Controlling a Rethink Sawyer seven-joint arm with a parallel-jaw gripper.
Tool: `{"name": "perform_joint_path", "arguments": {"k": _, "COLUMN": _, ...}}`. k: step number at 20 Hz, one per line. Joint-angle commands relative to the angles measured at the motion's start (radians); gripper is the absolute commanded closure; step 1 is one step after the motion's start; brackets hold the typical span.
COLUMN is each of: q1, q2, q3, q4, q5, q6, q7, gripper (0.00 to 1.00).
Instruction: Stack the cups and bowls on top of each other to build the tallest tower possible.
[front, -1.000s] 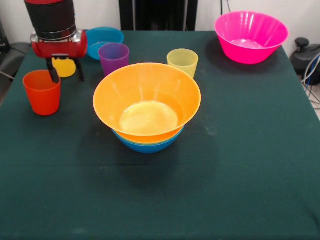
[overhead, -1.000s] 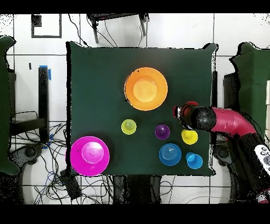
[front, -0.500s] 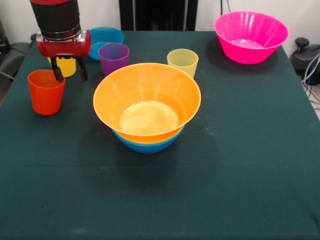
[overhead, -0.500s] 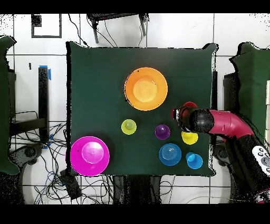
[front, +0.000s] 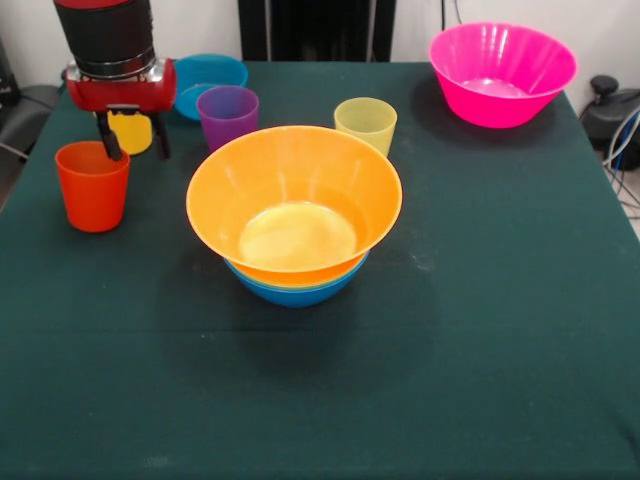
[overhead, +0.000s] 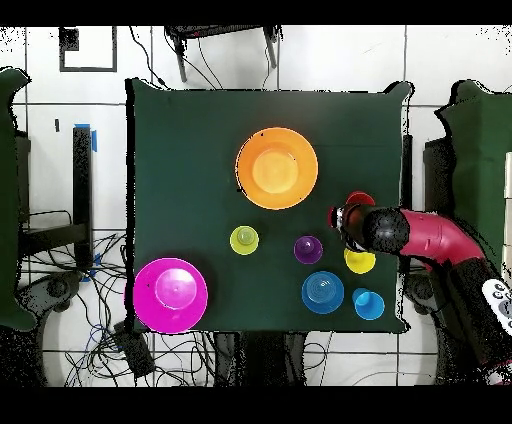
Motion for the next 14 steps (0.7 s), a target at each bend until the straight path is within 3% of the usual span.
{"name": "perform_joint_path", "arguments": {"k": 1, "q1": 0.021, "q2": 0.045, "q3": -0.018, "q4": -0.006, "q5": 0.019, "q6": -0.005, "q7": 0.045, "gripper": 0.00}}
{"name": "perform_joint_path", "arguments": {"k": 9, "q1": 0.014, "q2": 0.056, "q3": -0.014, "q4": -0.034, "q5": 0.018, "q6": 0.000, "q7": 0.008, "gripper": 0.00}}
{"name": "perform_joint_path", "arguments": {"k": 14, "q1": -0.008, "q2": 0.080, "q3": 0.011, "q4": -0.088, "q5": -0.004, "q6": 0.004, "q7": -0.063, "gripper": 0.00}}
